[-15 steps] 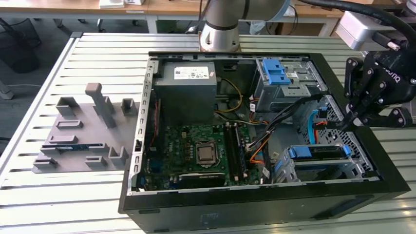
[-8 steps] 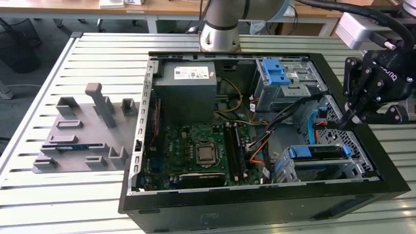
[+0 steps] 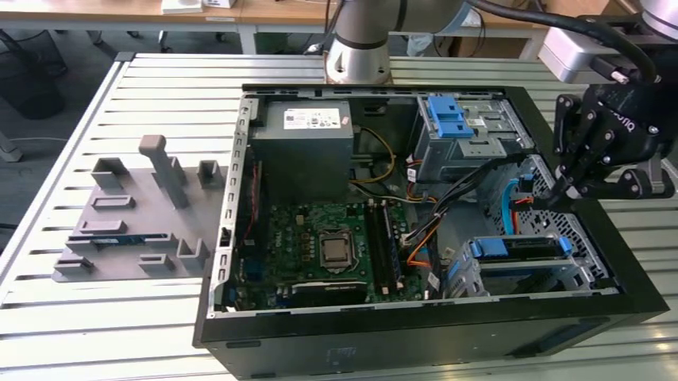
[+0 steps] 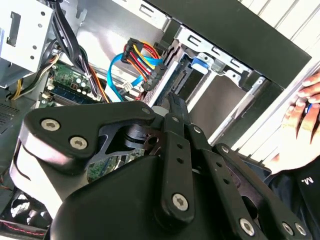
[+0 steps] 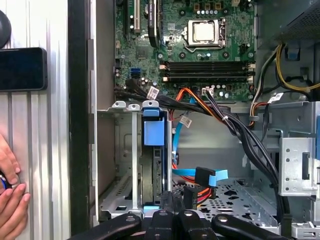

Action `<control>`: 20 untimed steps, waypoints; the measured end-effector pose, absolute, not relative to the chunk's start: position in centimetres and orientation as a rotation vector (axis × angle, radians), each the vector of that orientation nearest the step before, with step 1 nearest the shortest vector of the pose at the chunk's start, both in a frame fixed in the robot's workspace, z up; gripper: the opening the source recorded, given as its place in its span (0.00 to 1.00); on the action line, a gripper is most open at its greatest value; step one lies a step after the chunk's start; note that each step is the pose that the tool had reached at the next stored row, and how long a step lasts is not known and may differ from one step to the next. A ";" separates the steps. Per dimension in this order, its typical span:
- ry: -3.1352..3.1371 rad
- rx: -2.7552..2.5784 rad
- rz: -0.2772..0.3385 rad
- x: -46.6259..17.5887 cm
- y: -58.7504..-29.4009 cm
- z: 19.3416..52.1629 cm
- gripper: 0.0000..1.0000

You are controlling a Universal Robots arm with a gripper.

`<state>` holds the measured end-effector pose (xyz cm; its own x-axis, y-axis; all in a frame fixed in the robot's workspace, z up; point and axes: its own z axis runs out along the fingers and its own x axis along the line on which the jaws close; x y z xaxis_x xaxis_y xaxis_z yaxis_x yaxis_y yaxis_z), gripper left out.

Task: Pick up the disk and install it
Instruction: 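Insert the first disk wire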

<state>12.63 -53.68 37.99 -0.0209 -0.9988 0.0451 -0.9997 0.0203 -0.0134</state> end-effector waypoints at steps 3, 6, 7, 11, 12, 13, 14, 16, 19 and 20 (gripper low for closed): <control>-2.227 2.182 0.064 12.6 -53.6 37.9 0.18; -2.227 2.182 0.064 12.6 -53.6 37.9 0.24; -2.227 2.182 0.064 12.6 -53.6 37.9 0.24; -2.227 2.182 0.064 12.6 -53.5 37.8 0.24; -2.227 2.182 0.064 12.6 -53.4 37.8 0.24; -2.227 2.182 0.064 12.6 -53.3 37.7 0.24; -2.227 2.182 0.064 12.6 -53.1 37.7 0.24; -2.227 2.182 0.064 12.6 -52.8 37.6 0.24; -2.227 2.182 0.064 12.6 -52.3 37.3 0.24; -2.227 2.182 0.064 12.6 -52.2 37.2 0.24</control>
<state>12.64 -52.24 37.22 -0.0208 -0.9988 0.0452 -0.9997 0.0202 -0.0134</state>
